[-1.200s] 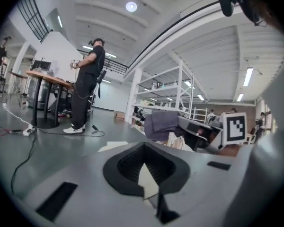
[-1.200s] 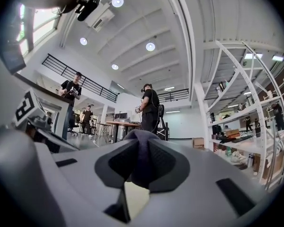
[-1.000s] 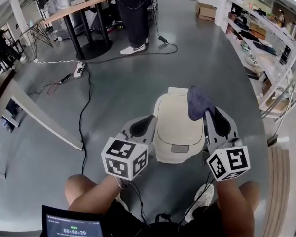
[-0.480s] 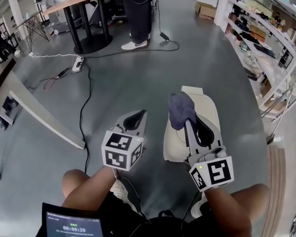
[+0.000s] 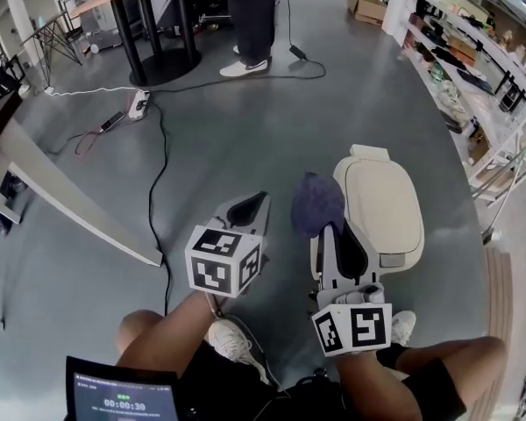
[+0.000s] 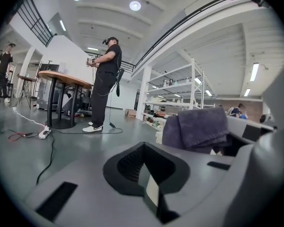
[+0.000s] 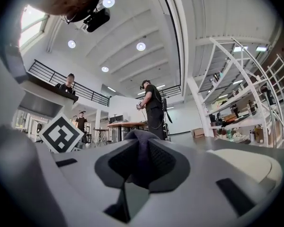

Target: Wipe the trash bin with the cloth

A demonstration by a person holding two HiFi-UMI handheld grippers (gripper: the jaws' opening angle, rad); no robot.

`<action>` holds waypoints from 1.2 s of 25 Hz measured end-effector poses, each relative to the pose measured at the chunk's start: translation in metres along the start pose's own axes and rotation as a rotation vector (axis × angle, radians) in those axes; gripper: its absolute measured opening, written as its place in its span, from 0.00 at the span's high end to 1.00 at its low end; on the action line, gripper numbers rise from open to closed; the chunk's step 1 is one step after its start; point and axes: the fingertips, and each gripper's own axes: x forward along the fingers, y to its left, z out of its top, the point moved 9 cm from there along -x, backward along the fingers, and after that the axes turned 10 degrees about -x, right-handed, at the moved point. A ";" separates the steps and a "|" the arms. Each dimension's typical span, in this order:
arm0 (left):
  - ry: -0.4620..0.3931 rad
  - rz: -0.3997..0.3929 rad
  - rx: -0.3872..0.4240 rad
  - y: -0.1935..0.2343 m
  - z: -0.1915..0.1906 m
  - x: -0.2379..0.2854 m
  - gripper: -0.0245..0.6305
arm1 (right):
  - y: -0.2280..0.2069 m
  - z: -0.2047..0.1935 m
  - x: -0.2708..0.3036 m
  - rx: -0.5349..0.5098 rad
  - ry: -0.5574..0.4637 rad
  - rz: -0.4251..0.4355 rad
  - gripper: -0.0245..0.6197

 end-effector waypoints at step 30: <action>0.180 -0.169 0.117 -0.035 -0.044 0.028 0.96 | -0.012 -0.166 -0.062 0.180 0.333 -0.347 0.86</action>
